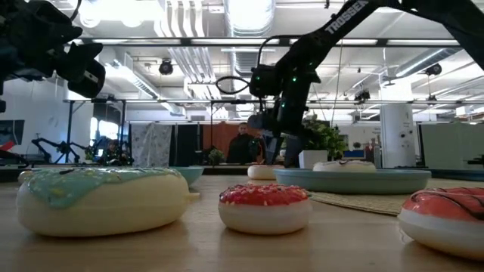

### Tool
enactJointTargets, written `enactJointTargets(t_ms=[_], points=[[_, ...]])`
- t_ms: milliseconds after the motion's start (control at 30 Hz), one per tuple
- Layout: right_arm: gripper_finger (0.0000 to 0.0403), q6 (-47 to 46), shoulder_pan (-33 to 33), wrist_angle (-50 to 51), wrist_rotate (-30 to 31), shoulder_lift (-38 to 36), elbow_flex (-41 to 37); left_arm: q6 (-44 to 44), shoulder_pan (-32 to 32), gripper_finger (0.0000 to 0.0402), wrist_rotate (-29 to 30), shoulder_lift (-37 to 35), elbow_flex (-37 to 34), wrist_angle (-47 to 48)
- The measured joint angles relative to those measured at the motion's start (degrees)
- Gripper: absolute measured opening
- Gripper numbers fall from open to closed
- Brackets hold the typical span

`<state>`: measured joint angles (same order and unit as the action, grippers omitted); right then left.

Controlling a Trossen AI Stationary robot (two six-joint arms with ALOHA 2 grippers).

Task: Pick & Place donuts
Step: Put the large pink donut on the blue plate

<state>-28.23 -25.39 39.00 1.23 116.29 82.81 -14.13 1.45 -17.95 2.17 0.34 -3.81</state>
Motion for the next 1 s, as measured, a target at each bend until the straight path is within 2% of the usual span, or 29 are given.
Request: enactJointTargets(t_ms=[133,267,567,667,800,1000], points=[[0.0237,0.0,-0.7,0.0,-0.3,2.0,0.7,0.0,0.0,0.0120,0.0,0.0,0.0,0.0],[0.0201,0.0,-2.1,-0.2,-5.8,3.5,1.2,0.0,0.0,0.0120,0.0,0.0,0.0,0.0],[0.0028,3.1,-2.2,1.8,-6.7,2.2,1.0,0.0,0.0,0.0120,0.0,0.0,0.0,0.0],[0.0019,4.7,-0.9,4.4,-4.0,-2.2,1.0,0.0,0.0,0.0120,0.0,0.0,0.0,0.0],[0.0015,7.1,2.8,9.9,-1.0,-11.6,-1.5,0.0,0.0,0.0120,0.0,0.0,0.0,0.0],[0.0014,5.2,11.9,11.9,-1.1,-26.4,-15.4,0.0,0.0,0.0120,0.0,0.0,0.0,0.0]])
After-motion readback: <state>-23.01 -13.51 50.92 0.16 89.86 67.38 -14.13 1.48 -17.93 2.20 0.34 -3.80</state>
